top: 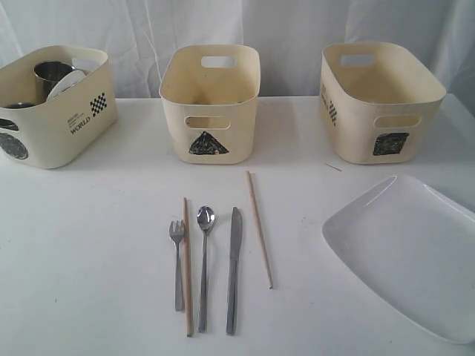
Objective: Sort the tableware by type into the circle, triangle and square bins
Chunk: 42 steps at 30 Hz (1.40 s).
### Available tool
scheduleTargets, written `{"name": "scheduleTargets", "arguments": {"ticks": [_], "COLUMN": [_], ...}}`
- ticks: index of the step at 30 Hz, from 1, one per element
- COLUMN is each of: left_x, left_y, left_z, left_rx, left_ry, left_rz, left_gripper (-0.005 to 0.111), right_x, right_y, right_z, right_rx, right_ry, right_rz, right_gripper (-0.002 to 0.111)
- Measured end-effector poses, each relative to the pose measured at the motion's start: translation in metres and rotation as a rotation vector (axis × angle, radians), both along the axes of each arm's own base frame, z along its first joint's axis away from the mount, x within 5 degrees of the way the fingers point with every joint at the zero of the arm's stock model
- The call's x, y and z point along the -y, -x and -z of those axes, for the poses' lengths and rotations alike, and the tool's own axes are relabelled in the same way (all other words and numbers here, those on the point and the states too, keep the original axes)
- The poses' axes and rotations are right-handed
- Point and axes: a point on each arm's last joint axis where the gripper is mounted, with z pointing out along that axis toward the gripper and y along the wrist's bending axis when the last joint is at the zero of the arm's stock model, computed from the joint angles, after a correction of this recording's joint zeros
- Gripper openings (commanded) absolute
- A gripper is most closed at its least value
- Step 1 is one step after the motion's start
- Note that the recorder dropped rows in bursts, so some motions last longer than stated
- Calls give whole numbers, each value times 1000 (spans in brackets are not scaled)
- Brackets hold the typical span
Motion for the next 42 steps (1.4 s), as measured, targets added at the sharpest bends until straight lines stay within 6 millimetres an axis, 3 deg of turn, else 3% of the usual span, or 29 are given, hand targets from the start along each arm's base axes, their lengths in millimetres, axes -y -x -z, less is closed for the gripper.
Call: {"name": "scheduleTargets", "arguments": {"ticks": [3, 7, 11, 14, 30, 33, 36, 39, 42], "left_x": [0, 0, 1, 0, 0, 0, 0, 0, 0], "left_y": [1, 16, 1, 2, 3, 3, 3, 3, 3], "left_z": [0, 14, 76, 94, 96, 96, 96, 96, 96], "left_rx": [7, 175, 248, 159, 132, 132, 132, 132, 132], "left_ry": [0, -35, 31, 31, 29, 29, 29, 29, 29], "left_rz": [0, -5, -18, -23, -27, -27, -27, -27, -27], "left_gripper": [0, 0, 0, 0, 0, 0, 0, 0, 0], "right_x": [0, 0, 0, 0, 0, 1, 1, 5, 19], "right_y": [0, 0, 0, 0, 0, -1, -3, -1, 13], "right_z": [0, 0, 0, 0, 0, -2, -13, -43, -72], "right_rx": [0, 0, 0, 0, 0, 20, 166, 510, 908], "right_ry": [0, 0, 0, 0, 0, 83, 33, -324, -724], "right_rz": [0, 0, 0, 0, 0, -7, 4, 64, 100], "right_gripper": [0, 0, 0, 0, 0, 0, 0, 0, 0]}}
